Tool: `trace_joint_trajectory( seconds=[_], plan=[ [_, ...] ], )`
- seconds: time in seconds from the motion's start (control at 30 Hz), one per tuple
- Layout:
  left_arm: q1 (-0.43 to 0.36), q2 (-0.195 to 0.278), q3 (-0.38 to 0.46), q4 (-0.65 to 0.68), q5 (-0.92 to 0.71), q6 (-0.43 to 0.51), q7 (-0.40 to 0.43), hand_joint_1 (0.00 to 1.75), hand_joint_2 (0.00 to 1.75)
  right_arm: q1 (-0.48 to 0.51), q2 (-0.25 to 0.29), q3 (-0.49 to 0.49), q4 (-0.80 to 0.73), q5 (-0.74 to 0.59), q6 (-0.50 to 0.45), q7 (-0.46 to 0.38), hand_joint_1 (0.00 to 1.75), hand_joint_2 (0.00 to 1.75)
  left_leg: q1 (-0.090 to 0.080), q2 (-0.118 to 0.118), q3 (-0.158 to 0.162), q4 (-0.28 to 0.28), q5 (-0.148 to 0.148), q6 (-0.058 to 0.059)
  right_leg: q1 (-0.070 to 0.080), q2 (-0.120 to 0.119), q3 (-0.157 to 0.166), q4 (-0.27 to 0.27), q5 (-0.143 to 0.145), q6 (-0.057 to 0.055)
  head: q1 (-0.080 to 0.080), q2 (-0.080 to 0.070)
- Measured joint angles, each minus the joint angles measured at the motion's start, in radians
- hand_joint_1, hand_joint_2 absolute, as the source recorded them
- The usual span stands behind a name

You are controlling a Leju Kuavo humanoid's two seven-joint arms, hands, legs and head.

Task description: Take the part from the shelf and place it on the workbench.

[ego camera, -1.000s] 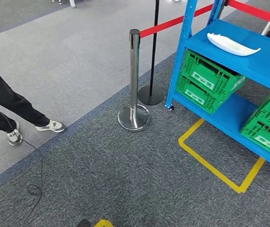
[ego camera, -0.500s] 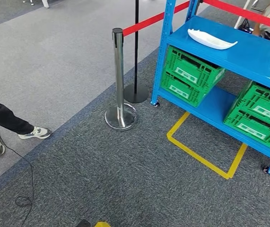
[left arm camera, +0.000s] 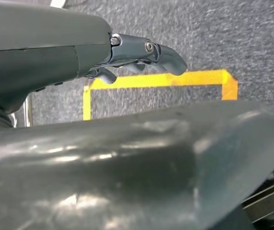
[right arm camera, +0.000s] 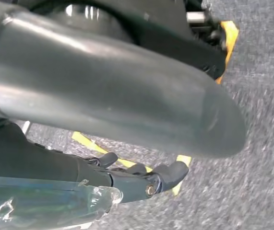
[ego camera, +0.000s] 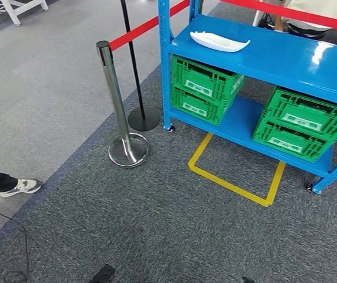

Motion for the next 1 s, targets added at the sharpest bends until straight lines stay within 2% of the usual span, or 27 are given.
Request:
trace_joint_trajectory(
  seconds=[0.03, 0.07, 0.13, 0.2, 0.23, 0.27, 0.33, 0.37, 0.4, 0.43, 0.47, 0.5, 0.57, 0.6, 0.63, 0.7, 0.77, 0.83, 0.87, 0.9, 0.93, 0.97, 1.0],
  plan=[
    [0.001, 0.001, 0.001, 0.0, 0.002, 0.003, 0.002, 0.0, 0.0, 0.001, 0.0, 0.0, 0.0, 0.001, -0.002, 0.005, 0.0, 0.0, 0.004, -0.021, 0.029, -0.067, 0.033, -0.001, 0.0, 0.011, -0.001, 0.001, 0.0, 0.004, -0.001, 0.0],
    [0.002, 0.001, 0.002, 0.0, 0.004, 0.004, 0.002, 0.0, 0.0, 0.002, 0.001, 0.0, 0.0, 0.002, -0.005, 0.013, 0.0, 0.0, 0.008, -0.043, 0.055, -0.125, 0.052, -0.001, 0.001, 0.022, -0.004, 0.004, 0.0, 0.009, -0.001, 0.0],
    [0.005, 0.002, 0.003, 0.0, 0.006, 0.007, 0.001, 0.0, 0.0, 0.005, 0.001, 0.0, 0.0, 0.005, -0.009, 0.03, 0.0, 0.0, 0.011, -0.071, 0.077, -0.18, 0.059, 0.005, 0.0, 0.042, -0.012, 0.004, 0.002, 0.023, -0.003, 0.0],
    [0.008, 0.003, 0.003, 0.0, 0.006, 0.008, -0.002, 0.0, 0.0, 0.013, 0.002, 0.0, 0.0, 0.007, -0.011, 0.041, 0.0, 0.0, 0.009, -0.057, 0.079, -0.186, 0.059, 0.02, -0.005, 0.053, -0.022, -0.001, 0.006, 0.037, -0.004, 0.0],
    [0.009, 0.004, 0.004, 0.0, 0.005, 0.009, -0.003, 0.0, 0.0, 0.018, 0.002, 0.0, 0.0, 0.009, -0.012, 0.044, 0.0, 0.0, 0.009, -0.048, 0.079, -0.188, 0.06, 0.028, -0.005, 0.039, -0.028, 0.006, 0.0, 0.042, -0.002, 0.0],
    [0.01, 0.004, 0.004, 0.0, 0.005, 0.01, -0.004, 0.0, 0.0, 0.019, 0.002, 0.0, 0.0, 0.011, -0.012, 0.044, 0.0, 0.0, 0.008, -0.037, 0.08, -0.191, 0.062, 0.035, -0.003, 0.015, -0.043, 0.031, -0.017, 0.046, 0.003, 0.0],
    [0.016, 0.005, 0.004, 0.0, 0.004, 0.01, -0.004, 0.0, 0.0, 0.016, 0.002, 0.0, 0.0, 0.014, -0.011, 0.042, 0.0, 0.0, 0.004, -0.012, 0.081, -0.192, 0.06, 0.044, 0.0, -0.042, -0.097, 0.145, -0.08, 0.05, 0.011, 0.0],
    [0.02, 0.005, 0.004, 0.0, 0.004, 0.01, -0.004, 0.0, 0.0, 0.014, 0.002, 0.0, 0.0, 0.015, -0.011, 0.041, 0.0, 0.0, 0.002, 0.003, 0.082, -0.192, 0.059, 0.047, 0.0, -0.055, -0.131, 0.213, -0.111, 0.051, 0.013, 0.0],
    [0.023, 0.005, 0.004, 0.0, 0.004, 0.011, -0.004, 0.0, 0.0, 0.014, 0.002, 0.0, 0.0, 0.015, -0.011, 0.041, 0.0, 0.0, -0.001, 0.017, 0.082, -0.192, 0.058, 0.048, 0.0, -0.06, -0.156, 0.264, -0.128, 0.052, 0.013, 0.0],
    [0.025, 0.005, 0.004, 0.0, 0.004, 0.011, -0.004, 0.0, 0.0, 0.016, 0.002, 0.0, 0.0, 0.015, -0.011, 0.041, 0.0, 0.0, -0.002, 0.028, 0.083, -0.192, 0.056, 0.049, 0.0, -0.062, -0.163, 0.28, -0.126, 0.052, 0.013, 0.0],
    [0.025, 0.005, 0.004, 0.0, 0.004, 0.012, -0.004, 0.0, 0.0, 0.018, 0.002, -0.001, 0.0, 0.016, -0.011, 0.04, 0.0, 0.0, -0.002, 0.038, 0.085, -0.192, 0.055, 0.049, 0.0, -0.065, -0.148, 0.256, -0.105, 0.052, 0.013, 0.0],
    [0.025, 0.005, 0.004, 0.0, 0.004, 0.012, -0.004, 0.0, 0.0, 0.019, 0.002, -0.001, 0.0, 0.016, -0.011, 0.04, 0.0, 0.0, -0.003, 0.047, 0.089, -0.192, 0.053, 0.047, 0.0, -0.074, -0.116, 0.199, -0.073, 0.05, 0.013, 0.0],
    [0.025, 0.004, 0.004, 0.0, 0.003, 0.012, -0.004, 0.0, 0.0, 0.017, 0.002, -0.001, 0.0, 0.017, -0.01, 0.037, 0.0, 0.0, -0.006, 0.062, 0.097, -0.19, 0.046, 0.04, 0.003, -0.109, -0.041, 0.067, -0.021, 0.043, 0.013, 0.0],
    [0.025, 0.005, 0.004, 0.0, 0.002, 0.011, -0.004, 0.0, 0.0, 0.014, 0.002, 0.0, 0.0, 0.018, -0.009, 0.033, 0.0, 0.0, -0.008, 0.069, 0.1, -0.19, 0.044, 0.035, 0.005, -0.12, -0.019, 0.029, -0.01, 0.038, 0.011, 0.0],
    [0.024, 0.005, 0.004, 0.0, 0.0, 0.01, -0.004, 0.0, 0.0, 0.013, 0.002, 0.0, 0.0, 0.019, -0.009, 0.027, 0.0, 0.0, -0.01, 0.075, 0.102, -0.189, 0.042, 0.03, 0.007, -0.124, -0.01, 0.013, -0.008, 0.032, 0.01, 0.0],
    [0.023, 0.005, 0.004, 0.0, -0.002, 0.008, -0.004, 0.0, 0.0, 0.014, 0.002, -0.001, 0.0, 0.025, -0.01, 0.017, 0.0, 0.0, -0.009, 0.086, 0.105, -0.191, 0.041, 0.019, 0.009, -0.105, -0.012, 0.011, -0.006, 0.02, 0.009, 0.0],
    [0.023, 0.005, 0.004, 0.0, -0.004, 0.007, -0.004, 0.0, 0.0, 0.014, 0.002, -0.001, 0.0, 0.031, -0.015, 0.01, 0.0, 0.0, -0.005, 0.065, 0.097, -0.167, 0.02, 0.007, 0.005, -0.088, -0.011, 0.006, -0.001, 0.008, 0.007, 0.0],
    [0.025, 0.005, 0.004, 0.0, -0.003, 0.006, -0.004, 0.0, 0.0, 0.012, 0.002, -0.001, 0.0, 0.035, -0.017, 0.006, 0.0, 0.0, -0.002, 0.028, 0.052, -0.07, -0.036, -0.001, 0.001, -0.07, -0.011, 0.004, 0.002, -0.001, 0.002, 0.0],
    [0.027, 0.005, 0.005, 0.0, -0.003, 0.005, -0.004, 0.0, 0.0, 0.012, 0.003, -0.001, 0.0, 0.036, -0.018, 0.006, 0.0, 0.0, -0.001, 0.018, 0.017, 0.001, -0.068, -0.003, 0.001, -0.06, -0.012, 0.004, 0.002, -0.003, 0.001, 0.0],
    [0.029, 0.005, 0.006, 0.0, -0.002, 0.005, -0.004, 0.0, 0.0, 0.012, 0.003, -0.001, 0.0, 0.036, -0.018, 0.006, 0.0, 0.0, -0.001, 0.014, -0.013, 0.058, -0.087, -0.005, 0.0, -0.049, -0.013, 0.004, 0.002, -0.005, 0.001, 0.0],
    [0.031, 0.005, 0.008, 0.0, -0.001, 0.004, -0.004, 0.0, 0.0, 0.013, 0.004, -0.001, 0.0, 0.036, -0.019, 0.007, 0.0, 0.0, -0.001, 0.012, -0.032, 0.091, -0.09, -0.005, 0.0, -0.038, -0.013, 0.004, 0.002, -0.005, 0.0, 0.0],
    [0.032, 0.005, 0.009, 0.0, 0.0, 0.004, -0.004, 0.0, 0.0, 0.014, 0.004, -0.001, 0.0, 0.035, -0.019, 0.009, 0.0, 0.0, 0.0, 0.011, -0.032, 0.083, -0.07, -0.004, 0.0, -0.026, -0.012, 0.004, 0.003, -0.004, 0.0, 0.0],
    [0.032, 0.005, 0.01, 0.0, 0.001, 0.004, -0.004, 0.0, 0.0, 0.015, 0.005, -0.001, 0.0, 0.035, -0.019, 0.012, 0.0, 0.0, 0.001, 0.006, -0.013, 0.037, -0.035, -0.003, -0.001, -0.014, -0.012, 0.004, 0.004, -0.003, 0.001, 0.0]
  ],
)
